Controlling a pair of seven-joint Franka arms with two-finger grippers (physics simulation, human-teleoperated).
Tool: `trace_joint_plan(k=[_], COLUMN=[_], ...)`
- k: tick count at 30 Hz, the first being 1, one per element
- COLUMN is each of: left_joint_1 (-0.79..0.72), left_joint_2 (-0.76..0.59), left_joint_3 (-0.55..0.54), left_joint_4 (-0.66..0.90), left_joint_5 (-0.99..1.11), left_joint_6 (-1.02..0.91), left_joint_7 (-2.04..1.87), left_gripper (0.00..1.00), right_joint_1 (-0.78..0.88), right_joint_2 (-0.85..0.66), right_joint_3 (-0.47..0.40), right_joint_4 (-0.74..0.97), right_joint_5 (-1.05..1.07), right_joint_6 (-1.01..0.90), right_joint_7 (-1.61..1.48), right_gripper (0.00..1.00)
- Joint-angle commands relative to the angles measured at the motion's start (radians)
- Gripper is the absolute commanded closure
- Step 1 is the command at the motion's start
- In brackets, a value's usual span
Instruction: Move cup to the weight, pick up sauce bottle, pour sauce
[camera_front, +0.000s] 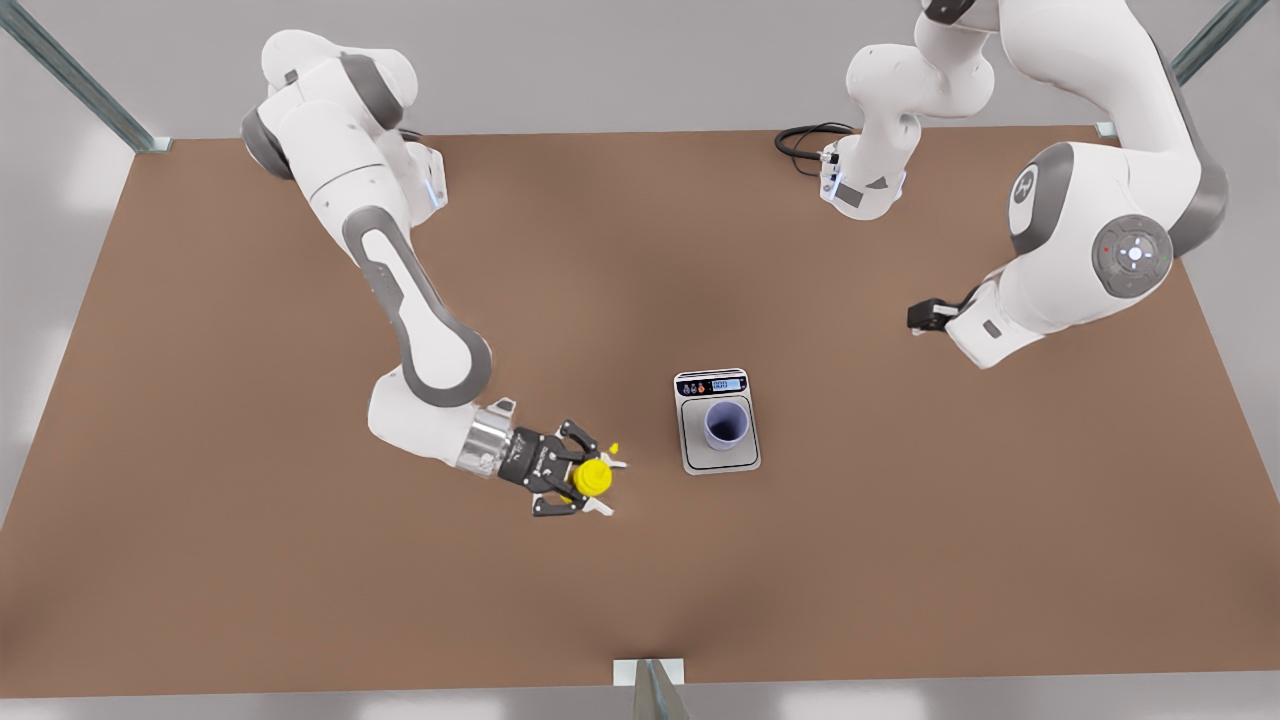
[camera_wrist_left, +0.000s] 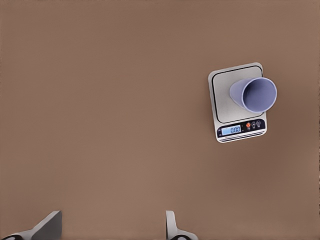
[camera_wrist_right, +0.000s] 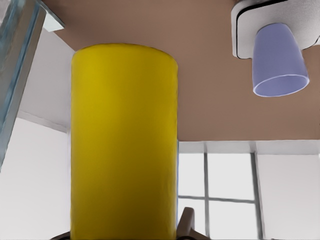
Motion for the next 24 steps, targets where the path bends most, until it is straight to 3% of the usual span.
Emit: trace_joint_plan(k=[1, 10, 13, 24], left_joint_1=[0.0, 0.0, 0.0, 0.0], left_joint_2=[0.0, 0.026, 0.032, 0.04], left_joint_3=[-0.002, 0.003, 0.003, 0.003], left_joint_4=[-0.004, -0.01, -0.01, -0.01], left_joint_5=[0.002, 0.005, 0.007, 0.008], left_joint_6=[-0.003, -0.001, 0.002, -0.003], left_joint_7=[0.0, 0.0, 0.0, 0.0], left_gripper=[0.0, 0.0, 0.0, 0.0], right_joint_1=[-0.02, -0.361, -0.385, -0.456], right_joint_2=[-0.012, -0.061, -0.006, 0.071], right_joint_3=[0.008, -0.004, -0.099, -0.145], right_joint_4=[-0.029, -0.382, -0.439, -0.571], right_joint_5=[-0.003, 0.028, 0.029, -0.004], right_joint_6=[-0.028, -0.556, -0.742, -0.796], right_joint_7=[-0.021, -0.434, -0.589, -0.713], right_gripper=[0.78, 0.77, 0.77, 0.75])
